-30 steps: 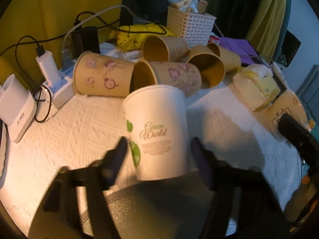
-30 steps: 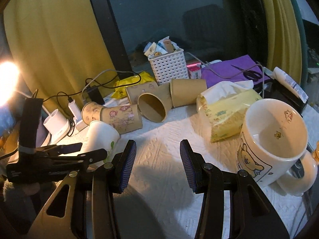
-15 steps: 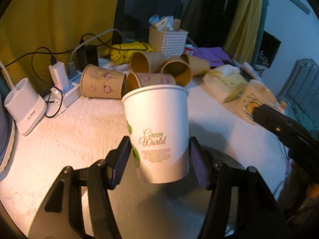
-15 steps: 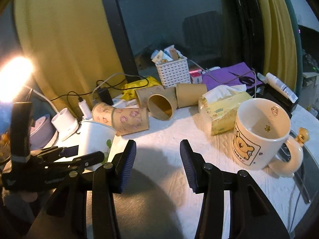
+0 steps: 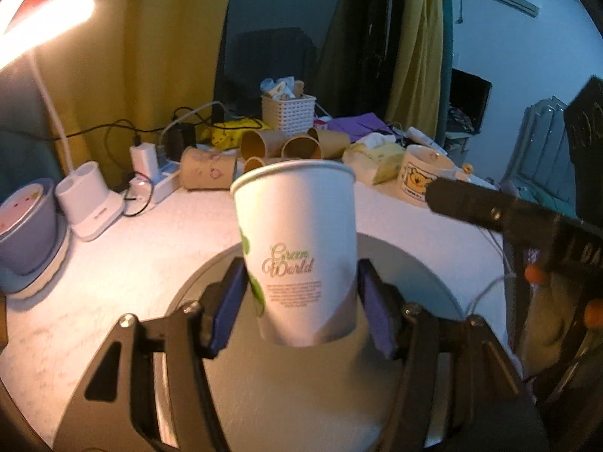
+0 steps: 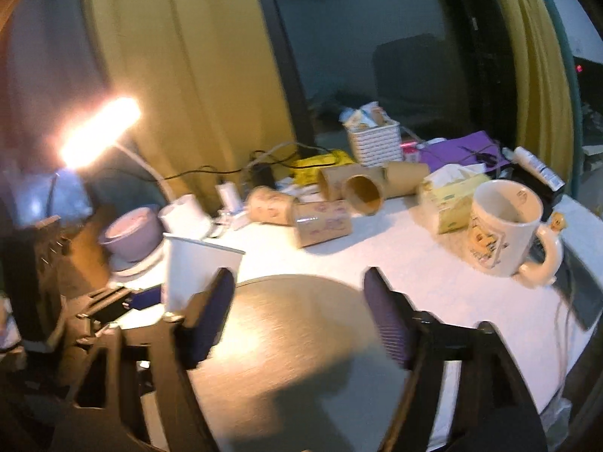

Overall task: Flip cup upright
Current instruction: 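Rotate the held cup upright with the left tool while the right tool grips its rim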

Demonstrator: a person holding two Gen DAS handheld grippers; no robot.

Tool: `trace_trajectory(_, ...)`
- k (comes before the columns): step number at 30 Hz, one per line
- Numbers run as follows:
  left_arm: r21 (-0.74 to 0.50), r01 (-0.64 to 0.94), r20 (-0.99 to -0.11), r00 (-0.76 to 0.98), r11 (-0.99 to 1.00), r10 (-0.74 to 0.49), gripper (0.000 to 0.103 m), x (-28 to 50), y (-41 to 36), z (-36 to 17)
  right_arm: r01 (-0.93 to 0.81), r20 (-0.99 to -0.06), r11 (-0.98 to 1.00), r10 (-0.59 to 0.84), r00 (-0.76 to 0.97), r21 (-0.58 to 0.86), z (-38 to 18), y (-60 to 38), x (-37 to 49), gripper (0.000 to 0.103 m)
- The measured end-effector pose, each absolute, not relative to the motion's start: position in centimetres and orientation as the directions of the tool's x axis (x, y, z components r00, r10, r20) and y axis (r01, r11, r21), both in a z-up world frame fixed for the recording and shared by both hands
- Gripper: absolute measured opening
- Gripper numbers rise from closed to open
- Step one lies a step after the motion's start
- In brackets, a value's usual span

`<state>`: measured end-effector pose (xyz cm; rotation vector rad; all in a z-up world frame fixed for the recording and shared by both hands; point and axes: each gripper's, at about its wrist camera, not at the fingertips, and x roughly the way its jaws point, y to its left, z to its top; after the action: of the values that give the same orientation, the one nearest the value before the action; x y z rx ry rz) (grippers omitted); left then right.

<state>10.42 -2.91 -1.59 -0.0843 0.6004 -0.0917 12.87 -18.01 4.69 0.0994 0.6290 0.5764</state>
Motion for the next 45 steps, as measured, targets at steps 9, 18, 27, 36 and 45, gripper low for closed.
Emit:
trace_trajectory(9, -0.088, 0.166, -0.456, 0.87, 0.982, -0.188, 0.06, 4.6, -2.0, -2.7, -0.563, -0.513, 0.756, 0.647, 0.565, 0.334, 4.9, -15.9, 8.1, 0.076)
trace_trajectory(18, -0.061, 0.234, -0.371, 0.897, 0.97, -0.24, 0.06, 2.1, -2.8, -2.5, -0.653, -0.496, 0.659, 0.736, 0.461, 0.372, 4.7, -13.0, 6.4, 0.076)
trace_trajectory(27, -0.023, 0.281, -0.369, 0.889, 0.959, -0.27, 0.06, 1.2, -4.2, -2.6, -0.636, -0.493, 0.632, 0.764, 0.415, 0.444, 3.7, -12.8, 7.4, 0.076)
trace_trajectory(36, -0.018, 0.301, -0.382, 0.879, 0.953, -0.284, 0.061, 0.9, -5.0, -2.9, -0.621, -0.486, 0.619, 0.778, 0.398, 0.482, 3.1, -13.4, 8.0, 0.072)
trace_trajectory(45, -0.027, 0.291, -0.411, 0.869, 0.956, -0.276, 0.063, 1.9, -4.8, -3.3, -0.613, -0.494, 0.62, 0.776, 0.391, 0.49, 2.8, -13.3, 8.3, 0.07)
